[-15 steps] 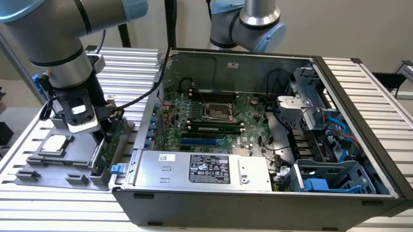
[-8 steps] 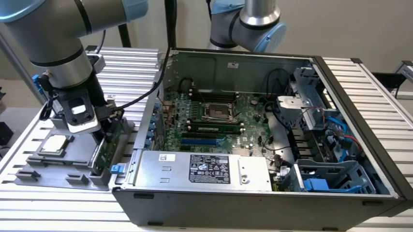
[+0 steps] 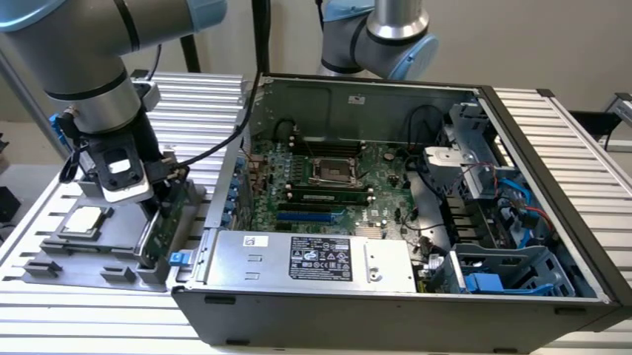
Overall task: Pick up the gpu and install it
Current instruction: 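Pick up the gpu and move the gpu toward the slot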
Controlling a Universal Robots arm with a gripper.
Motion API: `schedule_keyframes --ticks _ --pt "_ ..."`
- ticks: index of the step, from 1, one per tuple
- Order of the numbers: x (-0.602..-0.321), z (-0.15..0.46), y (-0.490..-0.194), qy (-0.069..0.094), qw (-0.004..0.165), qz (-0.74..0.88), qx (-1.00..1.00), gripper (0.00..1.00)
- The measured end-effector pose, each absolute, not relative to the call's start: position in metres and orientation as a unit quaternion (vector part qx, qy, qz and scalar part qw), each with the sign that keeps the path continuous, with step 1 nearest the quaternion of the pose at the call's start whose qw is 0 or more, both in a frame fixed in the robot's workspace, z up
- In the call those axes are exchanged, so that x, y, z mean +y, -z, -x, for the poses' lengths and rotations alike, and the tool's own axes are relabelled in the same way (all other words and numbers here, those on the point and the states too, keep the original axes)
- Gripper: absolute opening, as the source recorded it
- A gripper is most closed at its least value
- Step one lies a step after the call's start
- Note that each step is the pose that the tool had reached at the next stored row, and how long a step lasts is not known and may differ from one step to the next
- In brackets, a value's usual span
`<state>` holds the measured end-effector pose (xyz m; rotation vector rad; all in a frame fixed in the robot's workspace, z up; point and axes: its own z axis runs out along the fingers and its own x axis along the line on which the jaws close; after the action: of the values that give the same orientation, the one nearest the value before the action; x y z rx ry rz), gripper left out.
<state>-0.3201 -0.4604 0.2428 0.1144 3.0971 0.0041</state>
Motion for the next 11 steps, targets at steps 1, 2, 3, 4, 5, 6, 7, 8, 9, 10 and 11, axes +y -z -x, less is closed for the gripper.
schedule_keyframes --ticks 1,2,3,4,5,6,7,8,9,10,11 --pt "-0.460 0.320 -0.244 -0.001 0.021 -0.037 0.999 0.26" --pt "-0.460 0.320 -0.246 -0.001 0.021 -0.037 0.999 0.26" --pt "-0.460 0.320 -0.249 -0.001 0.021 -0.037 0.999 0.26" --pt "-0.460 0.320 -0.251 -0.001 0.021 -0.037 0.999 0.26" --pt "-0.460 0.320 -0.254 -0.001 0.021 -0.037 0.999 0.26" --pt "-0.460 0.320 -0.256 -0.001 0.020 -0.037 0.999 0.26" --pt "-0.460 0.320 -0.259 -0.001 0.020 -0.037 0.999 0.26" --pt "-0.460 0.320 -0.262 -0.001 0.020 -0.037 0.999 0.26" --pt "-0.460 0.320 -0.265 -0.001 0.020 -0.037 0.999 0.26" --pt "-0.460 0.320 -0.269 -0.001 0.020 -0.037 0.999 0.26" --pt "-0.460 0.320 -0.273 -0.001 0.020 -0.037 0.999 0.26"
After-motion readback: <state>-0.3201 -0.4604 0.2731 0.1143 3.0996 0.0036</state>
